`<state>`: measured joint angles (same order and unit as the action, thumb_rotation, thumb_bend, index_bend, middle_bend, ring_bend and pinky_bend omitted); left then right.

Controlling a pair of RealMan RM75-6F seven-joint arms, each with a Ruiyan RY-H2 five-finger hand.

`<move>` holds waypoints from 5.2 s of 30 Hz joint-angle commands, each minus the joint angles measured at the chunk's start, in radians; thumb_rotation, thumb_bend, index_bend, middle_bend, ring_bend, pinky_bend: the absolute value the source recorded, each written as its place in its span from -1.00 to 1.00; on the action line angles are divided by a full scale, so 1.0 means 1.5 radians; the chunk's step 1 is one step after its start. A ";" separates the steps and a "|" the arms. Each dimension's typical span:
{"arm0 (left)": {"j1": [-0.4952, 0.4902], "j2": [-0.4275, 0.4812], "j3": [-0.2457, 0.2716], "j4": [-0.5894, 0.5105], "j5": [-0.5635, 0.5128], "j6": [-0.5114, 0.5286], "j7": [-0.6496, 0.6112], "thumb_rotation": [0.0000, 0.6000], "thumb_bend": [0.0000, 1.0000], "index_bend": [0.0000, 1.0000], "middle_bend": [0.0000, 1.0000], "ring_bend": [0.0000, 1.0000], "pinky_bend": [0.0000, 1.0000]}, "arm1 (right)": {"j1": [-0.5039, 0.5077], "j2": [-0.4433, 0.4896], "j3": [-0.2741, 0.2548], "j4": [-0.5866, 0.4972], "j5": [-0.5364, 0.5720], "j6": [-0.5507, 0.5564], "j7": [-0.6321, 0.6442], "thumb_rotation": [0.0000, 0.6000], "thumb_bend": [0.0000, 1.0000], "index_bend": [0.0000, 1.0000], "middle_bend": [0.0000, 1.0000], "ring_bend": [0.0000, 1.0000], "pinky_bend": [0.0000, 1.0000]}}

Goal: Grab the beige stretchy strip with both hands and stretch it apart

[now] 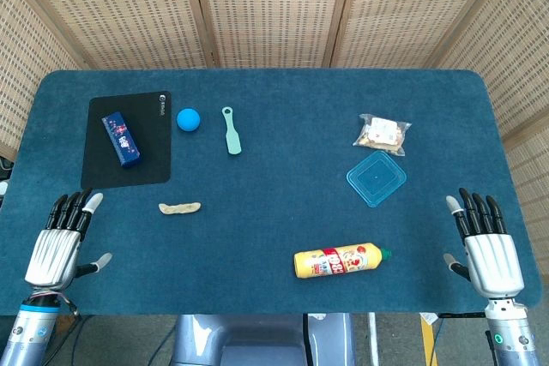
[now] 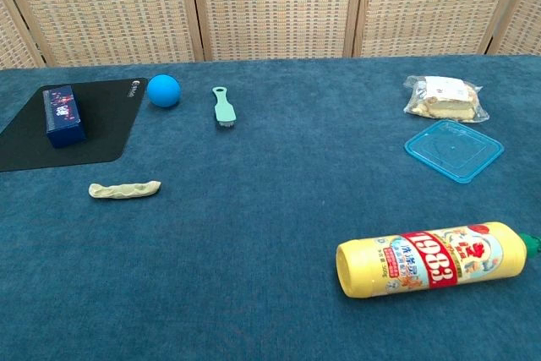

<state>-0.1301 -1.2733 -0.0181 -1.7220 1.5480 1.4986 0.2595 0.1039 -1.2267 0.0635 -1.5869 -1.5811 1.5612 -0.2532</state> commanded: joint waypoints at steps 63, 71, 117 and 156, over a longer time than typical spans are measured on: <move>-0.242 -0.291 -0.096 0.373 -0.209 -0.329 0.011 1.00 -0.23 -0.05 -1.00 -1.00 -1.00 | 0.017 0.005 0.010 -0.002 0.039 -0.054 0.018 1.00 -1.00 -1.00 -1.00 -1.00 -1.00; -0.249 -0.299 -0.098 0.378 -0.216 -0.327 0.020 1.00 -0.23 -0.03 -1.00 -1.00 -1.00 | 0.018 0.006 0.010 0.000 0.041 -0.056 0.024 1.00 -1.00 -1.00 -1.00 -1.00 -1.00; -0.267 -0.328 -0.103 0.429 -0.229 -0.320 -0.032 1.00 0.17 0.34 -1.00 -1.00 -1.00 | 0.023 0.010 0.006 -0.004 0.051 -0.075 0.024 1.00 -1.00 -1.00 -1.00 -1.00 -1.00; -0.321 -0.248 -0.156 0.208 -0.112 -0.392 -0.760 1.00 0.19 0.54 -1.00 -1.00 -1.00 | 0.119 0.054 0.021 -0.035 -0.015 -0.161 0.164 1.00 -1.00 -0.66 -1.00 -1.00 -1.00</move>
<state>-0.5947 -1.6374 -0.2408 -1.3973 1.3809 0.9287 -0.8608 0.2624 -1.1622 0.0870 -1.6222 -1.6007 1.3419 -0.0355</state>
